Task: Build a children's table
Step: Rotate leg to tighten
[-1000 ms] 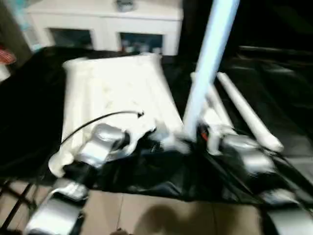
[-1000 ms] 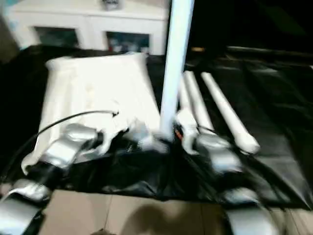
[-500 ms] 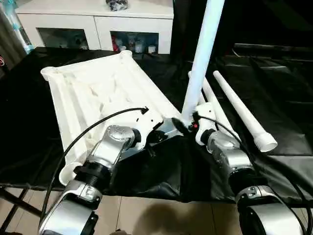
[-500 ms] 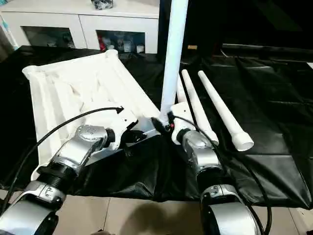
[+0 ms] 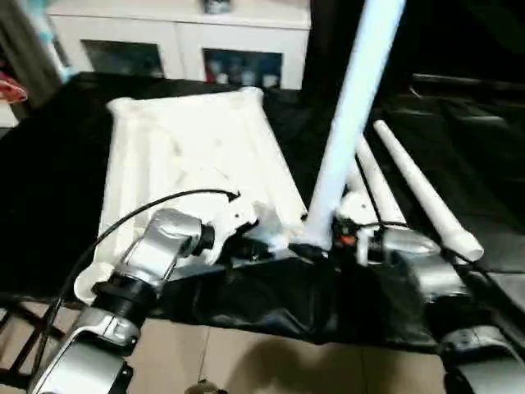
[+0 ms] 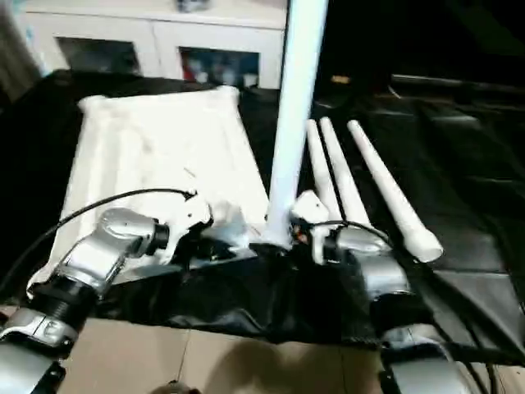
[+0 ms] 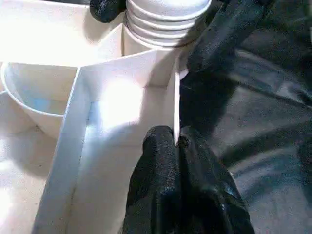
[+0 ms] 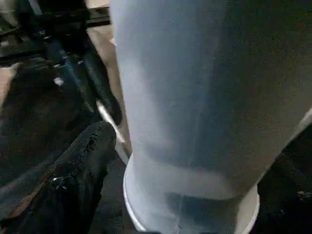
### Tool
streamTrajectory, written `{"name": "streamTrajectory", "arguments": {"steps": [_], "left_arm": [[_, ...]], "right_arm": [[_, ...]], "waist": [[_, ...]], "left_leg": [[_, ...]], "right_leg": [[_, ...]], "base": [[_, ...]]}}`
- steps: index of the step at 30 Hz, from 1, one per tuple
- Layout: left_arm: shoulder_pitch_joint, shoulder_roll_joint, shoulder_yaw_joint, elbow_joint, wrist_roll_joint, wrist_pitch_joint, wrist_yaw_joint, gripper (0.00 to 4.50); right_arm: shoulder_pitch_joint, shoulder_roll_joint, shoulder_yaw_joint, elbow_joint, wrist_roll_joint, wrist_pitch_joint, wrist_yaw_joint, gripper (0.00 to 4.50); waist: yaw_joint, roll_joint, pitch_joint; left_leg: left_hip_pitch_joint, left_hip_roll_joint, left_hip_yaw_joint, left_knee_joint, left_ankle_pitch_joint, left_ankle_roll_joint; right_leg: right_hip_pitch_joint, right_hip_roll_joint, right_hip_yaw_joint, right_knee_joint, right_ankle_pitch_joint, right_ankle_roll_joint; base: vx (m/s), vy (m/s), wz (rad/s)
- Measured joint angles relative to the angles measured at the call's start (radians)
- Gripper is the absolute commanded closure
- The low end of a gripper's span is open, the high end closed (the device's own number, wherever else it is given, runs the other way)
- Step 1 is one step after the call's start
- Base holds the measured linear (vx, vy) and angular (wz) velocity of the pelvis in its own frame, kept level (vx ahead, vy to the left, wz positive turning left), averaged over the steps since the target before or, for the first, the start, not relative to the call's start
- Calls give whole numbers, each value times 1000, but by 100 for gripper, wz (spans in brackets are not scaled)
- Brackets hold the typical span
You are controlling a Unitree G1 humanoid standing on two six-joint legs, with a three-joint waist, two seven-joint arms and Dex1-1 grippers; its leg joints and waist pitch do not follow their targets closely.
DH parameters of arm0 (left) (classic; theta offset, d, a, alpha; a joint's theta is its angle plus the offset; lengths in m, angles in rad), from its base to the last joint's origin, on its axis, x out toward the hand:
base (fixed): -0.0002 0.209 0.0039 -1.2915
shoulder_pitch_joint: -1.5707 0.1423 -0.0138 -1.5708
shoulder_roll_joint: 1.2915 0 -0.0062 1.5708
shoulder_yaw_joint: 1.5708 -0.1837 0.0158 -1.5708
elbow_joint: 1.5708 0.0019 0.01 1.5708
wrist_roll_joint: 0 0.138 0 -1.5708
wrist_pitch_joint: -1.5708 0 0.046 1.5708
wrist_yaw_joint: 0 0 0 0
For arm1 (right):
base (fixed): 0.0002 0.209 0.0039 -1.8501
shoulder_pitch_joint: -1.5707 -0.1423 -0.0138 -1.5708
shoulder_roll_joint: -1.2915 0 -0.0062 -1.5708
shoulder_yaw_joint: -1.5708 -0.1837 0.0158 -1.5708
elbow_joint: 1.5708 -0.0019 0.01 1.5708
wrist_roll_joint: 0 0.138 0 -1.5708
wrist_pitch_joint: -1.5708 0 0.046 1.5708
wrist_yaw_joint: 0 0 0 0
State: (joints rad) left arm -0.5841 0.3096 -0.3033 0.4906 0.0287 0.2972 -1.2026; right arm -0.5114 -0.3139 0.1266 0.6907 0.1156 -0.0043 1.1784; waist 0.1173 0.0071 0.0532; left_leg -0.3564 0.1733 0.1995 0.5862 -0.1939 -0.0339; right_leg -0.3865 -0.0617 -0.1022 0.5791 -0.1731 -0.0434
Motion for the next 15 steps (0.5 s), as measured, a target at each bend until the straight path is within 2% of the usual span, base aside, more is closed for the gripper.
{"name": "streamTrajectory", "arguments": {"steps": [4, 8, 10, 14, 15], "left_arm": [[0, 10, -15, 0, -6, -3, -39, 450], [0, 18, -20, 0, -11, -10, -53, 450], [0, 20, -21, 0, -12, -12, -56, 450], [0, 17, -18, 7, -11, -19, -45, 450], [0, 7, -5, 19, -8, -21, -10, 450]], "right_arm": [[10, -37, 16, -42, 1, 45, 78, 112], [11, -40, 18, -51, 0, 61, 91, 136], [11, -40, 18, -54, 1, 65, 91, 164], [17, -35, 14, -60, 8, 69, 73, 171], [13, -12, -2, -36, 1, 61, 19, 174]], "waist": [[3, 0, 0], [2, 0, 0], [2, 0, 0], [3, 0, 0], [-1, 0, 0]], "left_leg": [[0, 0, 0, 0, 0, 0], [0, 0, 0, 0, 0, 0], [0, 0, 0, 0, 0, 0], [1, 0, 0, 0, 0, 0], [3, 0, 0, 0, 0, 0]], "right_leg": [[1, 0, 0, 0, 0, 0], [1, 0, 0, 0, 0, 0], [1, 0, 0, 0, 0, 1], [1, 0, 0, 0, 0, 1], [2, 0, 0, 1, 0, 0]], "base": [[0, 0, 0], [0, 0, 0], [0, 0, 0], [0, 0, 0], [0, 0, 0]]}}
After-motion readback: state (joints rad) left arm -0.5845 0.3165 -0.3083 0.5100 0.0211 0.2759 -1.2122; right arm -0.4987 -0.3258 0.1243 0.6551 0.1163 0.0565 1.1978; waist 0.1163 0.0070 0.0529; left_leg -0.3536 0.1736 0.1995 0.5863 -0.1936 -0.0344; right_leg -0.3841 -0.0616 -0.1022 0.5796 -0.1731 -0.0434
